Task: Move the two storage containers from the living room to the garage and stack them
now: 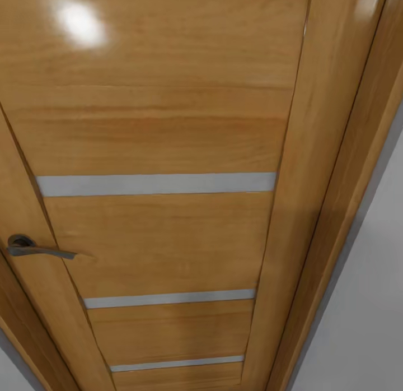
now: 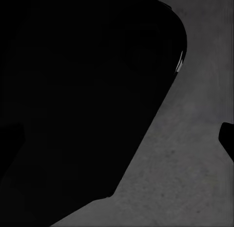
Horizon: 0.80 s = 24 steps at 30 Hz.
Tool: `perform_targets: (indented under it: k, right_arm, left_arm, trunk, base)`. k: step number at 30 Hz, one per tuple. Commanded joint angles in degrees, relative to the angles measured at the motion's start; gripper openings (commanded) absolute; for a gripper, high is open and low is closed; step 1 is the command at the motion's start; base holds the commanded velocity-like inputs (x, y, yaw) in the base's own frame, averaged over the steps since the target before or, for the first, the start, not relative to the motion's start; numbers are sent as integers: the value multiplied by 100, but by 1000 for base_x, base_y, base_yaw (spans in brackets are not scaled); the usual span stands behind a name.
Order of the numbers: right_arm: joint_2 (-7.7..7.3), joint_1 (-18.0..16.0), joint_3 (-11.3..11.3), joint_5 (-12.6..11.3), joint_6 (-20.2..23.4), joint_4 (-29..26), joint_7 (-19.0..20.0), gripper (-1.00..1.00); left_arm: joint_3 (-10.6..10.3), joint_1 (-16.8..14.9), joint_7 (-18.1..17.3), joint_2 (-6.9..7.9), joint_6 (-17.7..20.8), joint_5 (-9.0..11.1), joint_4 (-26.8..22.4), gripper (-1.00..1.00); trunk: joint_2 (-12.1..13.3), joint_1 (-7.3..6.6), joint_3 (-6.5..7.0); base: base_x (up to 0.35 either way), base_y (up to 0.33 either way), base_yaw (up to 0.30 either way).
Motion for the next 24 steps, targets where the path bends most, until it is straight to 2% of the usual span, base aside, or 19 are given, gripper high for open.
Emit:
perform_targets:
  k: [1,7,20,24]
  right_arm:
    - [1,-2,33,-31,-17,3,-3,100]
    - [1,-2,27,-26,-17,2,-3,100]
    - [1,-2,33,-18,-17,2,-3,100]
    - [1,-2,33,-18,-17,4,-3,100]
  left_arm:
    - [2,-1,2,0,-15,37,0,100]
    - [-2,-1,2,0,-15,84,0,100]
    - [-2,-1,2,0,-15,91,0,100]
    - [-2,-1,2,0,-15,90,0,100]
  trunk:
    - [-2,1,-5]
    - [-2,1,-5]
    - [-2,1,-5]
    - [-2,1,-5]
  base:
    - [91,-51,0]
    - [26,-15,17]
    - [1,-1,235]
    - [0,0,83]
